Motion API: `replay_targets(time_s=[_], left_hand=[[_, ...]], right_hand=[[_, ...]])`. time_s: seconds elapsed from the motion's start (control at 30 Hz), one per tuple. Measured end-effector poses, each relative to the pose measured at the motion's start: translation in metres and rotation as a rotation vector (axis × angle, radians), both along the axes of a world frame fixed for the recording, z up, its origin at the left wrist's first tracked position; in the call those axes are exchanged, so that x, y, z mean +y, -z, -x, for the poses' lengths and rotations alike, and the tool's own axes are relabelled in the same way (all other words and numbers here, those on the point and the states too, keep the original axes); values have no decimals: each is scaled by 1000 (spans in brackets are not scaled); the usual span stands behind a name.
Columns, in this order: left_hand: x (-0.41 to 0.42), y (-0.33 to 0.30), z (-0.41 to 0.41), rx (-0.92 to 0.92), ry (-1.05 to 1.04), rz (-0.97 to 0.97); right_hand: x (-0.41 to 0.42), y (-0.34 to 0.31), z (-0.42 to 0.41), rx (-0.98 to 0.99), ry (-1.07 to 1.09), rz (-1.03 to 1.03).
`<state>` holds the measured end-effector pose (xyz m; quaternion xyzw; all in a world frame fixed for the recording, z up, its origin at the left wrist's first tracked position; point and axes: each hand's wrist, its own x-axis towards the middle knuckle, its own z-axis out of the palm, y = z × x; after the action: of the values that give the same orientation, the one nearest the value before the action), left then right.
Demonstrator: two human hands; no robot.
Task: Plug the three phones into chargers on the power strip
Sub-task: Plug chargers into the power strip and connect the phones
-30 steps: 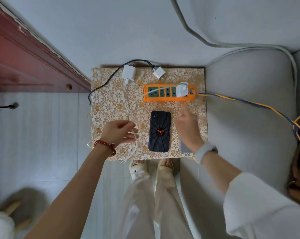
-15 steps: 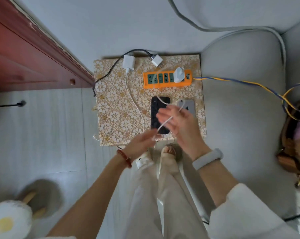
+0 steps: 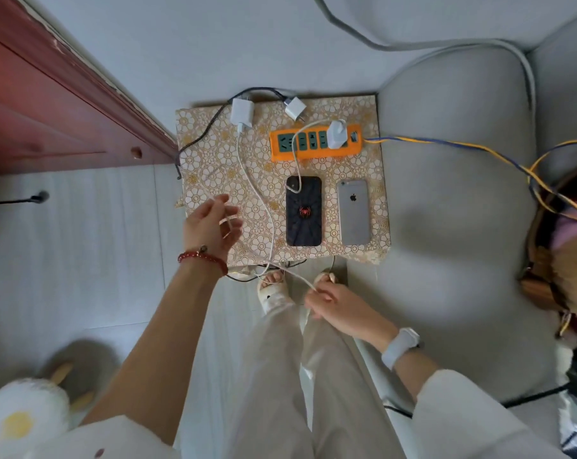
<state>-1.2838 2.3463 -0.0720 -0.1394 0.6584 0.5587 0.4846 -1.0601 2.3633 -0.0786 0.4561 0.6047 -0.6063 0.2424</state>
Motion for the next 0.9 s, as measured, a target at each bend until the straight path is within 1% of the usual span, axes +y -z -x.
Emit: replay_targets(time_s=[0.03,0.07,0.13,0.17,0.2,0.23,0.27,0.3,0.37,0.4,0.43,0.47,0.5,0.53,0.57,0.67,0.7,0.73,0.77,0.83,0.9], left_hand=[[-3,3,3,41,-5,53],[-7,7,5,80,16,105],[-17,16,3,140,121,190],[-22,21,-1,168,192,222],[-27,27,-6,209,272,255],[-32,33,-13,253,352,290],[-36,39,-20,301,431,333],[-41,44,-26,344,502,376],[-50,52,-37,407,633,467],[-55,55,-42,431,694,508],[-59,57,-47,453,752,538],[-63,59,-52,474,816,557],[-67,59,-57,496,887,563],[-70,60,-61,509,963,562],[-73,60,-64,513,1032,554],[-72,56,-76,482,1179,479],[-69,54,-82,465,1211,423],[-65,51,-90,429,1209,359],[-60,48,-98,349,1137,289],[-47,41,-112,91,838,161],[-36,34,-119,-129,551,53]], right_hand=[[5,5,-11,-67,-66,-144],[13,9,-21,-126,-69,-275],[30,16,-43,-233,39,-516],[38,18,-52,-306,93,-592],[47,19,-57,-373,156,-607],[55,16,-58,-416,263,-557],[62,15,-57,-398,439,-458],[68,12,-54,-316,691,-302],[79,3,-44,-30,1283,52],[84,0,-41,117,1537,186],[90,-1,-40,221,1698,261],[96,-1,-40,282,1771,285],[100,-3,-41,313,1784,265],[106,-3,-43,307,1741,191],[111,-3,-46,274,1650,63],[118,3,-56,108,1160,-360],[116,4,-57,54,1011,-426],[111,6,-58,6,907,-410],[103,8,-58,-31,848,-313],[79,12,-58,-123,780,16],[52,12,-59,-234,615,293]])
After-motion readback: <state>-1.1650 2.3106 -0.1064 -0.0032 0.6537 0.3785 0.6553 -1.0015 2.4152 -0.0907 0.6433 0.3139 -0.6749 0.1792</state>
